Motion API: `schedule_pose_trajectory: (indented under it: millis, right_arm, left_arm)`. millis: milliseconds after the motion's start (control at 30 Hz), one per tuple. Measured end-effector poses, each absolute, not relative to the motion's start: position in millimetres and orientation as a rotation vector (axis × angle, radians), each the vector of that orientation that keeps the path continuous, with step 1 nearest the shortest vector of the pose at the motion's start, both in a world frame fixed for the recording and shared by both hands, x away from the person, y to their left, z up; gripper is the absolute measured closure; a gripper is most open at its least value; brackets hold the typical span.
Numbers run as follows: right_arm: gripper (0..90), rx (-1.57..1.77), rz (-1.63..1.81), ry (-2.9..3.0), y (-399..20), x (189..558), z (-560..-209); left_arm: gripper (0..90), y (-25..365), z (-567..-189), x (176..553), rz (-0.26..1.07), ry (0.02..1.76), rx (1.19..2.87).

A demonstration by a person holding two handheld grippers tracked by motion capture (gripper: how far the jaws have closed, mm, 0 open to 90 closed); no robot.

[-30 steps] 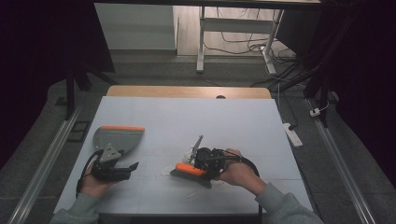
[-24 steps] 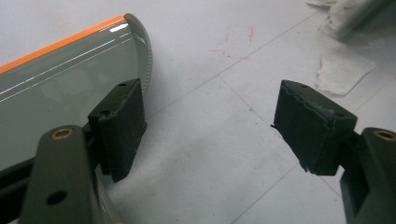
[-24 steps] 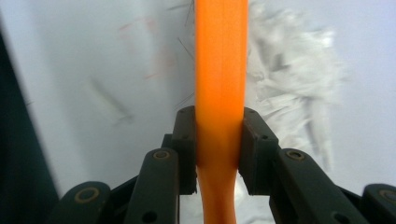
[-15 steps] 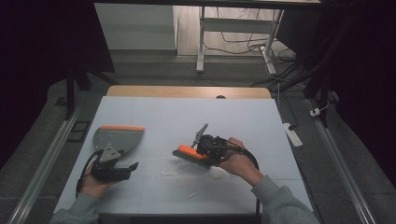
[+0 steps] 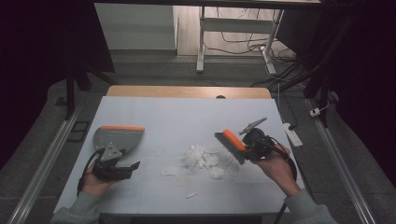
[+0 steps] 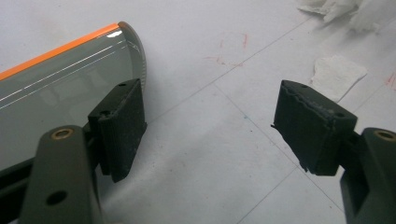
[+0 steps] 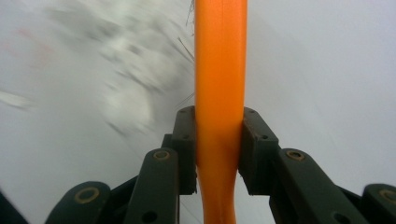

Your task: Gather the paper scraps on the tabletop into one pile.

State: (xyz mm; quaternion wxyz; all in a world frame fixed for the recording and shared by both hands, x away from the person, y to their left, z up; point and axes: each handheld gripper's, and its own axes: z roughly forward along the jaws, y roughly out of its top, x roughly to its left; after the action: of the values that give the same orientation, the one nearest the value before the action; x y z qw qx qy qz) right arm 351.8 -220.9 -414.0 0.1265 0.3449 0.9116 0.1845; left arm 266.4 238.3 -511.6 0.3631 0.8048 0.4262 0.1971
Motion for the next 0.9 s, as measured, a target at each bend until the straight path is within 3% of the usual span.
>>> schedule_pose_trajectory:
  millis: [200, 367, 900]
  right_arm:
    - [70.5, 1.225, 0.416, 2.58, -256, 360, -427]
    - [70.5, 1.272, 0.362, 2.591, -257, 367, -437]
    - [70.6, 1.092, 0.377, 2.728, -172, 373, -446]
  left_arm:
    - [25.5, 236, -511, 266, 0.505, 1.085, 2.074]
    - [25.5, 235, -512, 268, 0.501, 1.084, 2.081]
    - [25.5, 234, -513, 267, 0.505, 1.089, 2.083]
